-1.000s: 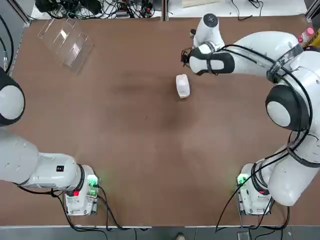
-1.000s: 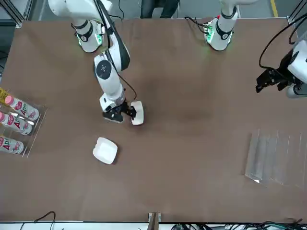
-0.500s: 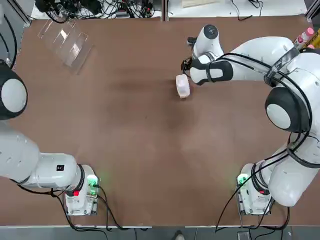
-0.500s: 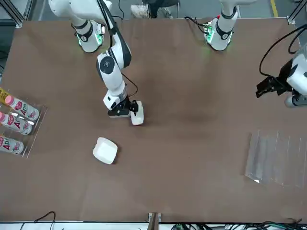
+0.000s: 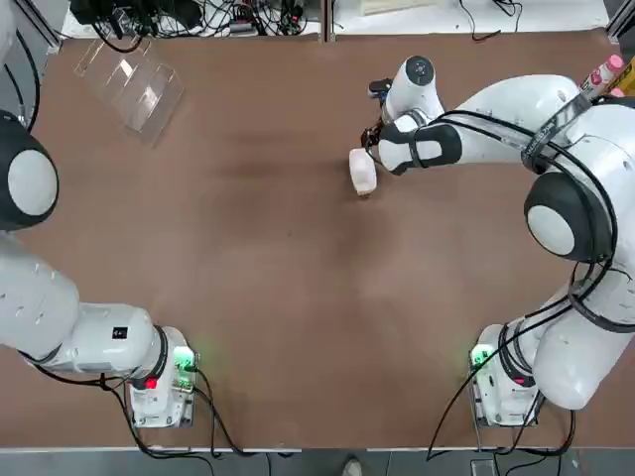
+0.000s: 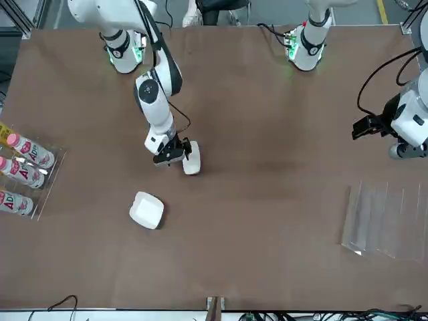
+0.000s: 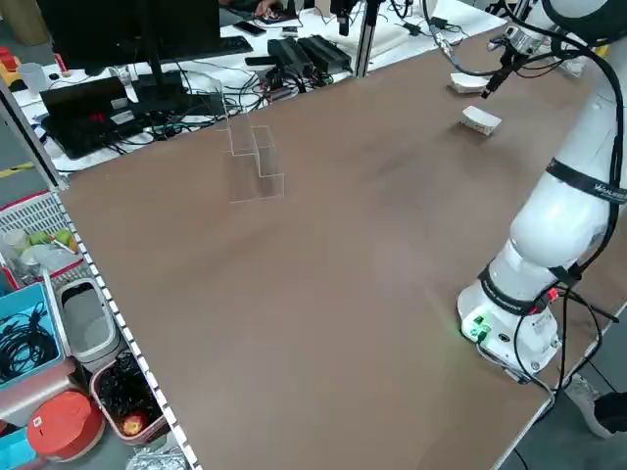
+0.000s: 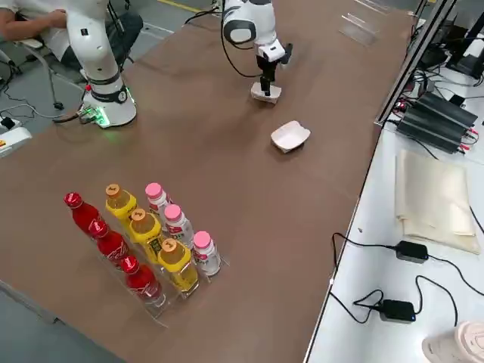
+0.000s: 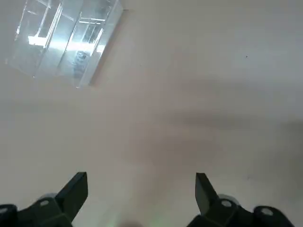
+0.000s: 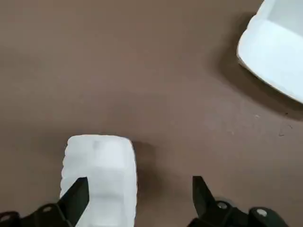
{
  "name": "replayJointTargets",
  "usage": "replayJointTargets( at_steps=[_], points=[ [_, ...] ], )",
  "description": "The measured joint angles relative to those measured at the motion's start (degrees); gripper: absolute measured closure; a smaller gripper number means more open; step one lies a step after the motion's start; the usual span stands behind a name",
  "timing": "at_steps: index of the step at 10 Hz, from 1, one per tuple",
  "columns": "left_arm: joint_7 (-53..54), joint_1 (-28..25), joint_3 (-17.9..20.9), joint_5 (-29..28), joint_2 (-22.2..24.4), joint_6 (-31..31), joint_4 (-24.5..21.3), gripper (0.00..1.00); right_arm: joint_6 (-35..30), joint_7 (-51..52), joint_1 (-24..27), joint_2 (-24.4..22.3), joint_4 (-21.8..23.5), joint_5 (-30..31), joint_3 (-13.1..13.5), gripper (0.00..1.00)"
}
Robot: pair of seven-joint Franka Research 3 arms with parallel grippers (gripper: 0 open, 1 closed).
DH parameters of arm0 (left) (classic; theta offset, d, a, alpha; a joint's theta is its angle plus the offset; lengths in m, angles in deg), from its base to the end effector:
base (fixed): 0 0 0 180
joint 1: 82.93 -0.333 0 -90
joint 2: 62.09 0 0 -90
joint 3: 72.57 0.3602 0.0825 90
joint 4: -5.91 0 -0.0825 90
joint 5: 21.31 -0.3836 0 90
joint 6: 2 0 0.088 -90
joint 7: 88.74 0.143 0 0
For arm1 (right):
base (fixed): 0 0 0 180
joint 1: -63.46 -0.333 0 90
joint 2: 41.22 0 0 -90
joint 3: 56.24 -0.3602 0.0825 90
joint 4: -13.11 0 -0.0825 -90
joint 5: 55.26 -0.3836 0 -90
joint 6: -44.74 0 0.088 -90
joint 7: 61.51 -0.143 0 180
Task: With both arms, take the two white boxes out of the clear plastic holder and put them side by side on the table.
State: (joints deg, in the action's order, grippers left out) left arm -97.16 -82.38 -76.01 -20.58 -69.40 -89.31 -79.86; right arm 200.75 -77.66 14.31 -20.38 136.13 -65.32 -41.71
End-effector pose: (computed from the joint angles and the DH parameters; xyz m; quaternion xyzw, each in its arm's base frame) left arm 0.5869 -0.0406 0.5906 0.9979 0.0387 -0.0510 0.0047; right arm 0.5061 0.3491 0.2649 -0.9887 -0.0972 -0.1026 0.0497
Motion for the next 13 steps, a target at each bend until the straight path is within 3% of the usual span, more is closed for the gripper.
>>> replayJointTargets(
  at_steps=[4,9,13],
  points=[
    [1.54,-1.12,0.05,0.0,-0.01,0.33,-0.01,0.0,7.82,0.32,-0.1,4.17,1.76,-0.06,-1.13,0.09],
    [2.89,-2.0,0.01,0.0,-0.04,1.11,-0.04,0.0,10.38,0.25,-0.21,6.22,2.12,-4.07,-2.65,0.12],
    [2.89,-2.0,0.01,0.0,-0.04,1.11,-0.04,0.0,11.22,0.19,-0.22,7.01,2.12,-8.86,-3.25,0.37]
  ],
)
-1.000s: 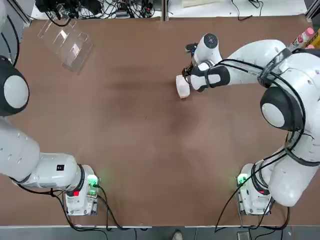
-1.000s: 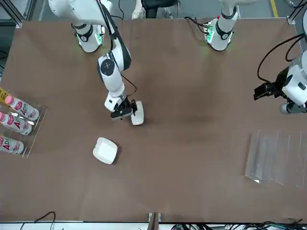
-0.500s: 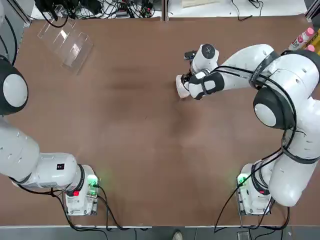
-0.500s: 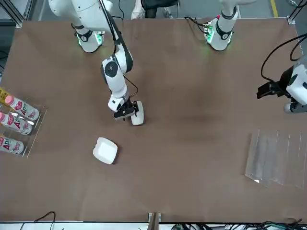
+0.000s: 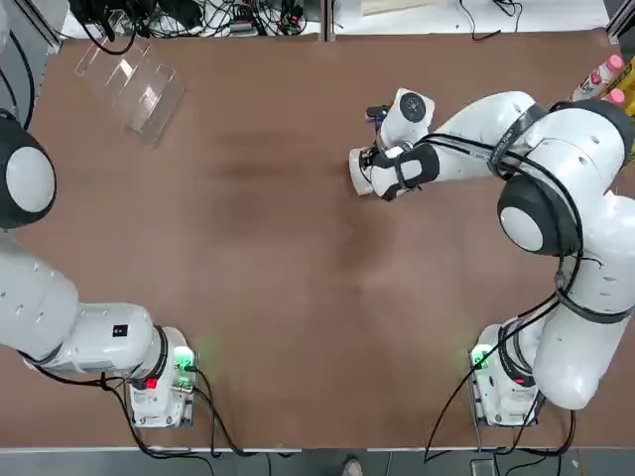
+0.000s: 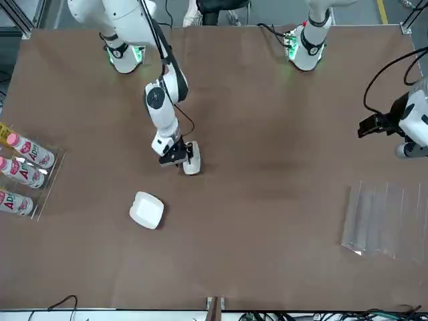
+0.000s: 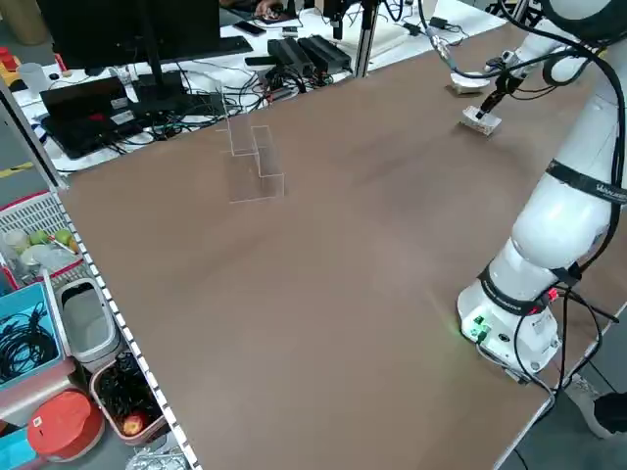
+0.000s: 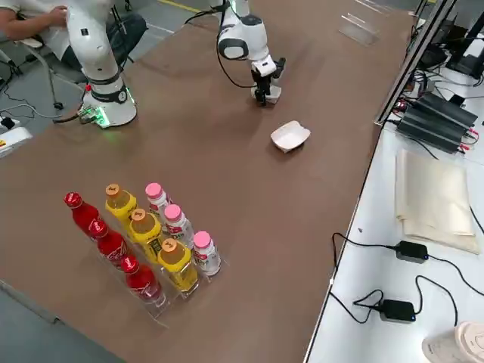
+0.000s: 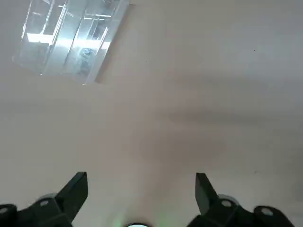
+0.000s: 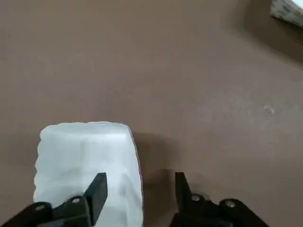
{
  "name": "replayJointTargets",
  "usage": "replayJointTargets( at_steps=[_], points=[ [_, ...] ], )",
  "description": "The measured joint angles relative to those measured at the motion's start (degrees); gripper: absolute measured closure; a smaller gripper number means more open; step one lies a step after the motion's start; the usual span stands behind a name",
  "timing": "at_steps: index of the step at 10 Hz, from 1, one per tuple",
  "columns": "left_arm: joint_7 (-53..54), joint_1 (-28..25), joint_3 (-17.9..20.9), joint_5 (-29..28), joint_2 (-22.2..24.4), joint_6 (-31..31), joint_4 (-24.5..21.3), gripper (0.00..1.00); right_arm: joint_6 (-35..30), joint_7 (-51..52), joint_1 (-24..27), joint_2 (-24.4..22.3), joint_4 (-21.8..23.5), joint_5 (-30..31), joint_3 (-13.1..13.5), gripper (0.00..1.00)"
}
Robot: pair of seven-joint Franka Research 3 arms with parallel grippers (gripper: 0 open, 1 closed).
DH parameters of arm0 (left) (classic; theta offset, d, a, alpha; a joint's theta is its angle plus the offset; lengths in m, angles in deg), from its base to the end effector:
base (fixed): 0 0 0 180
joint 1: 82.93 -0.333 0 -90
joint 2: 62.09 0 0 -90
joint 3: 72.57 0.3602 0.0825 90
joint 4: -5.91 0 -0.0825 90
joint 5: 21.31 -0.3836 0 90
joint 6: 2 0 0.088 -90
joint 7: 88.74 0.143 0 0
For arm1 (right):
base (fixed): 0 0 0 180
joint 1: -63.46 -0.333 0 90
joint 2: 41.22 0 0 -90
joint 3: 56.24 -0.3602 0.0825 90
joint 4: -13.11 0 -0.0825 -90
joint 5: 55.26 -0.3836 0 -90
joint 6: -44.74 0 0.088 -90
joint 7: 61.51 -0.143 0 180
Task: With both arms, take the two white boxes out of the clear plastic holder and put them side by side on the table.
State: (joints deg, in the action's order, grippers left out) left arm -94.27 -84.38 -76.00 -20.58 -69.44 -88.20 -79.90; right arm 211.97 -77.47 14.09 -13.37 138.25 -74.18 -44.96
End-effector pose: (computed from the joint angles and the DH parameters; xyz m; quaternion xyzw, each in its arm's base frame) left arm 0.5851 -0.0199 0.5885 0.9976 0.0309 -0.0611 0.0062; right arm 0.4891 0.3623 0.1974 -0.9896 -0.0535 -0.1124 0.0722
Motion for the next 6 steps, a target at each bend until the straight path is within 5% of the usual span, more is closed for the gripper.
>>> replayJointTargets(
  at_steps=[3,5,6],
  points=[
    [0.0,-0.11,0.01,0.0,0.0,0.0,0.0,0.0,0.02,-0.03,-0.01,0.0,0.0,-2.68,-0.64,0.67],
    [0.0,-0.16,0.03,0.0,0.0,0.0,0.0,0.0,0.02,-0.47,-0.01,-0.01,-0.02,-3.52,-0.87,0.98],
    [0.0,-0.16,0.03,0.0,0.0,0.0,0.0,0.0,0.01,-1.05,0.03,-0.02,-0.06,-3.62,-0.86,0.98]
  ],
)
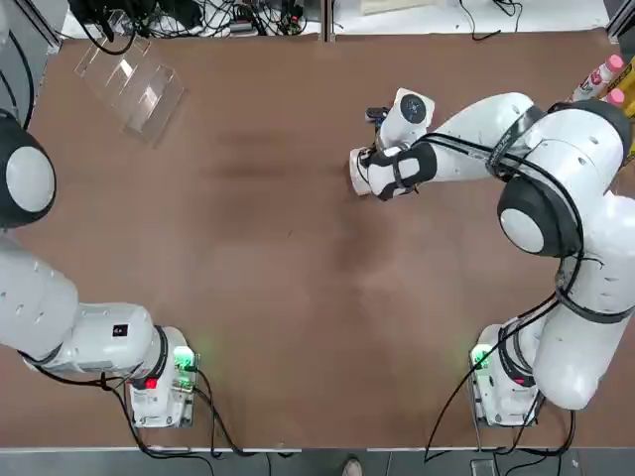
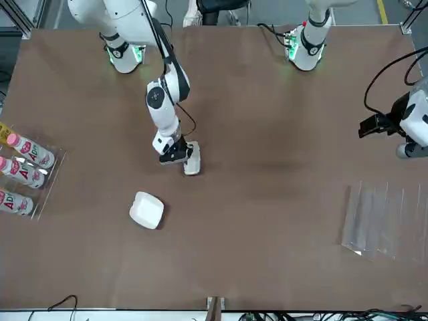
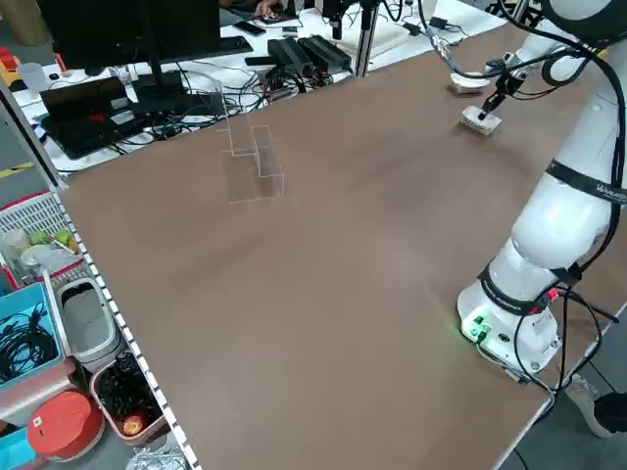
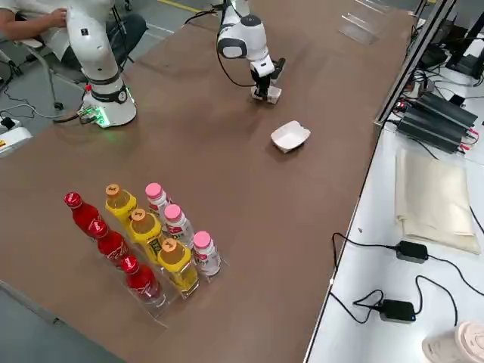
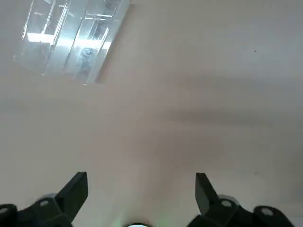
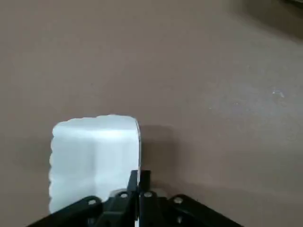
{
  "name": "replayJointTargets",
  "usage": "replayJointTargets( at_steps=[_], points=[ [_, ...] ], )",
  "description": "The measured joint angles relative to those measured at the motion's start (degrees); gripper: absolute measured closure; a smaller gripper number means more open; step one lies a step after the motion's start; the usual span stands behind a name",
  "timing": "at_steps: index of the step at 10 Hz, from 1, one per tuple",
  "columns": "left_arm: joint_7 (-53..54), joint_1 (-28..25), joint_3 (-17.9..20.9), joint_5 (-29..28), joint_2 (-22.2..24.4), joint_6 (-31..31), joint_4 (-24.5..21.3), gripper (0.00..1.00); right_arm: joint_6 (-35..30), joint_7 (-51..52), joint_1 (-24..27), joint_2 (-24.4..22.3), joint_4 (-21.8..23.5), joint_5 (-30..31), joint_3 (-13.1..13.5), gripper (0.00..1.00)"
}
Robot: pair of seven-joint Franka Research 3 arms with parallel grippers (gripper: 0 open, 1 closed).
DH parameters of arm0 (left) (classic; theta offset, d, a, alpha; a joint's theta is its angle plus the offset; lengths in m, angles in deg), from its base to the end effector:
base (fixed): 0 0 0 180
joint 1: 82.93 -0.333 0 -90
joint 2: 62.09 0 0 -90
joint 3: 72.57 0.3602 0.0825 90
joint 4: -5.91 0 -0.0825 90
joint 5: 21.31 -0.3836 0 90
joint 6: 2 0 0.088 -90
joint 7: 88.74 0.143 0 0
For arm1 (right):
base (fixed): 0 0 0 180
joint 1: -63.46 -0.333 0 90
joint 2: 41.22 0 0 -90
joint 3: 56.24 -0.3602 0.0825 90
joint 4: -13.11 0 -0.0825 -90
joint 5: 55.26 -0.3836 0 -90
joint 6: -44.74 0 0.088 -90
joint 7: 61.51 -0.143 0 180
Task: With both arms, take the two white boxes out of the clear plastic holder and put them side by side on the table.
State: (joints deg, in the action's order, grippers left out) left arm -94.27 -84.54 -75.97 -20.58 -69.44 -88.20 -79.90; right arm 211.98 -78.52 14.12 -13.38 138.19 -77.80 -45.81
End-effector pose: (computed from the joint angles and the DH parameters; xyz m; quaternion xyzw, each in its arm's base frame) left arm 0.5852 -0.0180 0.5885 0.9976 0.0325 -0.0611 0.0063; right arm 0.4853 0.3662 0.1967 -0.9905 -0.0206 -0.1046 0.0865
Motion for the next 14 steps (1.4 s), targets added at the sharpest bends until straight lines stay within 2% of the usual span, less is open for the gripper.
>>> replayJointTargets(
  at_steps=[2,3,5,7,9,12,14],
  points=[
    [0.0,0.01,0.0,0.0,0.0,0.0,0.01,0.0,-1.97,-3.36,0.67,-0.83,-0.46,-0.75,0.22,0.98],
    [0.0,0.02,-0.01,0.0,0.0,0.0,0.03,0.0,-5.39,-5.29,2.25,-2.38,-1.16,-1.65,0.38,0.98],
    [0.0,0.03,-0.02,0.0,0.0,0.0,0.04,0.0,-17.82,-6.88,8.54,-8.36,-3.48,-5.15,0.82,0.98],
    [0.0,0.08,-0.07,0.0,0.0,0.0,0.05,0.0,-31.1,-12.06,14.73,-14.51,-7.41,-5.8,1.88,0.98],
    [0.0,0.15,-0.24,0.0,0.0,0.0,0.05,0.0,-37.87,-16.49,16.45,-17.15,-9.87,-5.79,6.5,0.98],
    [0.0,0.22,-0.32,0.0,0.0,0.0,0.05,0.0,-38.68,-26.11,17.12,-17.35,-9.85,-5.65,14.65,0.98],
    [-0.11,0.35,-0.46,0.09,0.0,0.0,0.05,0.0,-38.57,-32.99,17.19,-17.19,-9.39,-5.59,18.2,0.98]
  ],
)
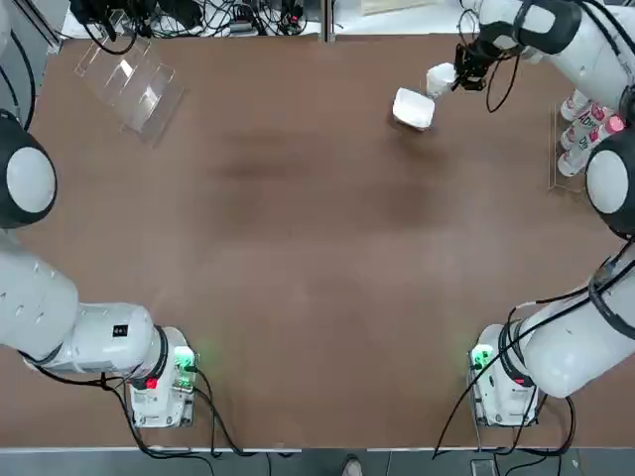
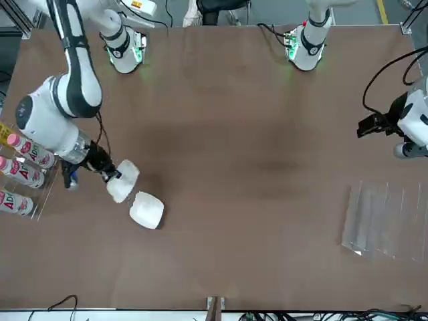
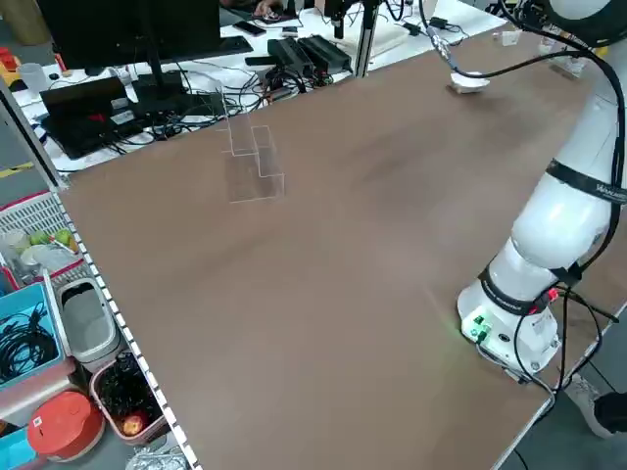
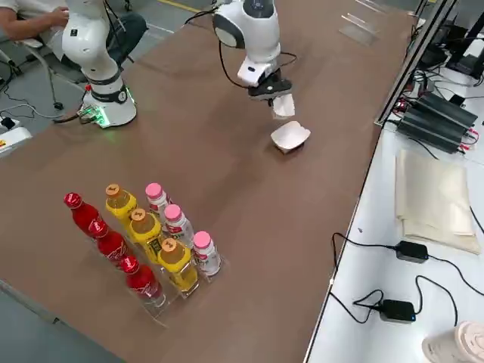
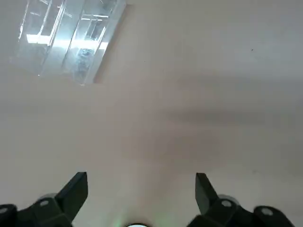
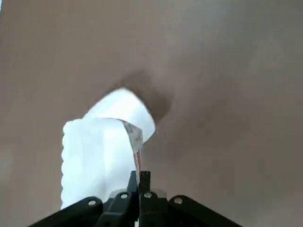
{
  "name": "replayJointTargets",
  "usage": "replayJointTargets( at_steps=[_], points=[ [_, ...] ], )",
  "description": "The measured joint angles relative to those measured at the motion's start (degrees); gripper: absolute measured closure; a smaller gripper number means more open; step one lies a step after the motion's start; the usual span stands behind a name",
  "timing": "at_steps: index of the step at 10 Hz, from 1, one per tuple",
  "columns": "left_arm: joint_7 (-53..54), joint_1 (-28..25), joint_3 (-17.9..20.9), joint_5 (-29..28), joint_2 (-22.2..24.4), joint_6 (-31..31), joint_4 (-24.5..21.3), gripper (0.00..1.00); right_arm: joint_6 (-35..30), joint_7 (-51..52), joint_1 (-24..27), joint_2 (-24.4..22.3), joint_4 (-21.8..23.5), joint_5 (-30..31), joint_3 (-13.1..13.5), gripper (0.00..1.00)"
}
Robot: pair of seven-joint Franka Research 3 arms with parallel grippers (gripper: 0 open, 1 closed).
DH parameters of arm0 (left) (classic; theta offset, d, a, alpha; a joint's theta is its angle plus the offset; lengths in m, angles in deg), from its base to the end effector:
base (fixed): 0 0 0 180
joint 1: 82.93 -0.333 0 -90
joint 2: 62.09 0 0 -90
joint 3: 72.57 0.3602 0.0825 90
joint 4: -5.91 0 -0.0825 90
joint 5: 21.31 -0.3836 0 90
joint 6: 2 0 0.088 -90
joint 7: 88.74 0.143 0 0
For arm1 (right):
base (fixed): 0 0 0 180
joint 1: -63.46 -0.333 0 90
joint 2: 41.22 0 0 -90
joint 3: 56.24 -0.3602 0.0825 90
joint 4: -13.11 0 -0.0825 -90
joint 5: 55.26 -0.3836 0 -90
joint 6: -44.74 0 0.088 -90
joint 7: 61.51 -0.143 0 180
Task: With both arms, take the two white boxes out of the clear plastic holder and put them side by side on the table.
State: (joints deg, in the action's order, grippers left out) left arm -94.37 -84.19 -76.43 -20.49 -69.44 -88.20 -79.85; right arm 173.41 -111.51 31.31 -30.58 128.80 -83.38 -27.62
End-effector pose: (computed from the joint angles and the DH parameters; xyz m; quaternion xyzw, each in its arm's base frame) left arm 0.5849 -0.0262 0.5889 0.9978 0.0264 -0.0608 0.0071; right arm 0.5985 0.0730 0.3879 -0.8429 0.5150 0.0356 0.1516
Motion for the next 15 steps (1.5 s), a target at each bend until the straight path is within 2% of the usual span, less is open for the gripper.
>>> replayJointTargets(
  at_steps=[1,2,5,7,11,15],
  points=[
    [-0.1,0.24,-0.15,0.01,0.0,0.0,0.0,0.0,1.9,-3.48,0.02,0.08,1.15,0.01,1.02,0.98],
    [-0.19,0.41,-0.24,0.01,-0.01,0.0,0.0,0.0,6.89,-7.35,0.02,0.27,3.42,0.03,1.38,0.98],
    [-0.01,0.43,-0.24,0.01,-0.17,0.0,0.0,0.0,25.95,-15.43,-0.12,1.69,12.35,0.02,1.3,0.98],
    [0.08,0.43,-0.24,0.01,-0.28,0.0,0.0,0.0,35.52,-20.15,-0.29,3.0,16.82,-0.05,1.22,0.98],
    [0.09,0.24,-0.22,0.01,-0.65,0.0,-0.05,0.0,40.74,-36.09,-2.91,7.09,17.82,-0.06,0.99,0.98],
    [0.09,0.09,-0.2,0.01,-0.79,0.0,-0.05,0.0,45.96,-45.72,-6.99,12.87,18.47,-0.08,0.83,0.98]
  ],
)
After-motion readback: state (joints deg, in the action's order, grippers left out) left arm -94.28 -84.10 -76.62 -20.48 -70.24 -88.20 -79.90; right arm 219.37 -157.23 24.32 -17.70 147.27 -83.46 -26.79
